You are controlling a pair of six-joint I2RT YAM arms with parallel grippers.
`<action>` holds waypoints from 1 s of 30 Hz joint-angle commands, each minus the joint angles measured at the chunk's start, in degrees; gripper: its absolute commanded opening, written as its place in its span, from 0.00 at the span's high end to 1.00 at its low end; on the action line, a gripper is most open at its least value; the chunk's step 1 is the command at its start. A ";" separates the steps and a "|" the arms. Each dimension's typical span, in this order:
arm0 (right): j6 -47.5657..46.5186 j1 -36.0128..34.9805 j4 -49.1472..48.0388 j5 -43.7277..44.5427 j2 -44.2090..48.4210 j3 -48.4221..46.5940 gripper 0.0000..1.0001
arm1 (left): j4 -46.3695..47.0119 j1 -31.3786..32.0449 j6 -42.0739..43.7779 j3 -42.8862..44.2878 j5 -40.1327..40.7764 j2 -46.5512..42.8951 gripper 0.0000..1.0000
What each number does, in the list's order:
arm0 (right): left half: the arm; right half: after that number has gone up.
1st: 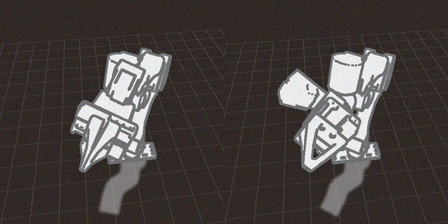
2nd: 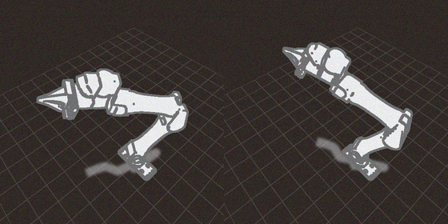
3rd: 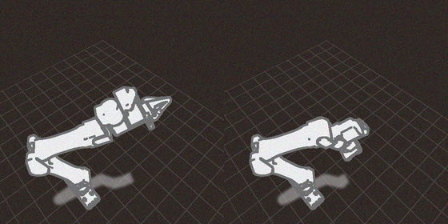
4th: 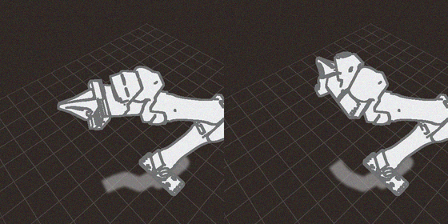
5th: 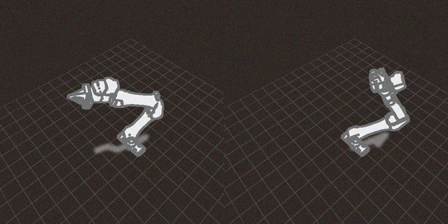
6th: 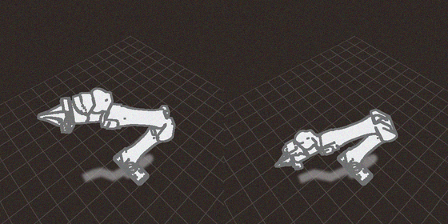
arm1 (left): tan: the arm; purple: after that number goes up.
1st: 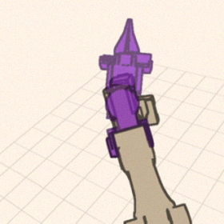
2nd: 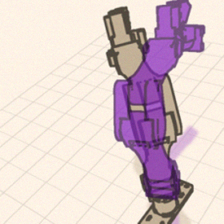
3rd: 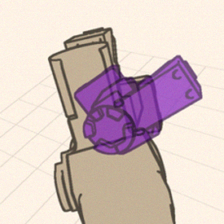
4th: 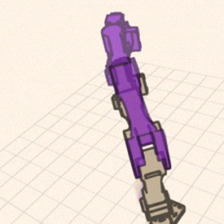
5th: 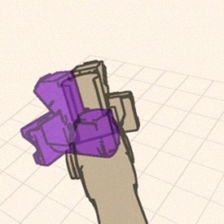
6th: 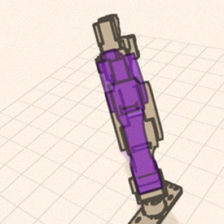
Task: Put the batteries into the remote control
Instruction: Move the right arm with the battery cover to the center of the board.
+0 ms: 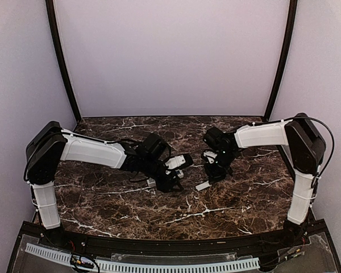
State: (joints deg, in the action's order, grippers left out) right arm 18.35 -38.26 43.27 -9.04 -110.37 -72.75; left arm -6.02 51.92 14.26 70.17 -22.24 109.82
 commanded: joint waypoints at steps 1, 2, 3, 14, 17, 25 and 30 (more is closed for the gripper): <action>1.56 0.21 -1.44 -1.17 -2.70 3.63 0.98 | -0.04 0.02 -0.70 0.77 -0.35 0.34 0.49; 1.87 0.56 -1.96 -1.83 -2.48 4.31 1.00 | 0.16 0.02 -0.62 0.80 -0.31 0.45 0.49; 2.13 0.96 -2.41 -2.59 -2.28 4.91 1.00 | 0.19 0.02 -0.31 0.82 -0.10 0.51 0.49; 4.17 5.88 -15.51 -16.73 0.03 15.44 1.00 | 1.26 0.01 0.09 1.45 -0.52 1.53 0.49; 4.24 6.80 -18.40 -20.42 0.86 17.33 1.00 | 1.48 0.02 0.30 1.38 -0.49 1.84 0.49; 3.51 7.43 -20.85 -25.46 2.14 18.28 1.00 | 3.14 -0.03 1.04 0.87 -0.68 3.66 0.49; 3.27 7.41 -21.71 -27.35 2.51 19.66 1.00 | 4.26 0.02 3.70 -0.08 1.38 4.98 0.46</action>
State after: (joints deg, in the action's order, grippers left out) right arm 21.91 -30.74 19.99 -36.60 -106.24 -55.77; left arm -2.98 51.92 15.31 70.48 -21.82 113.73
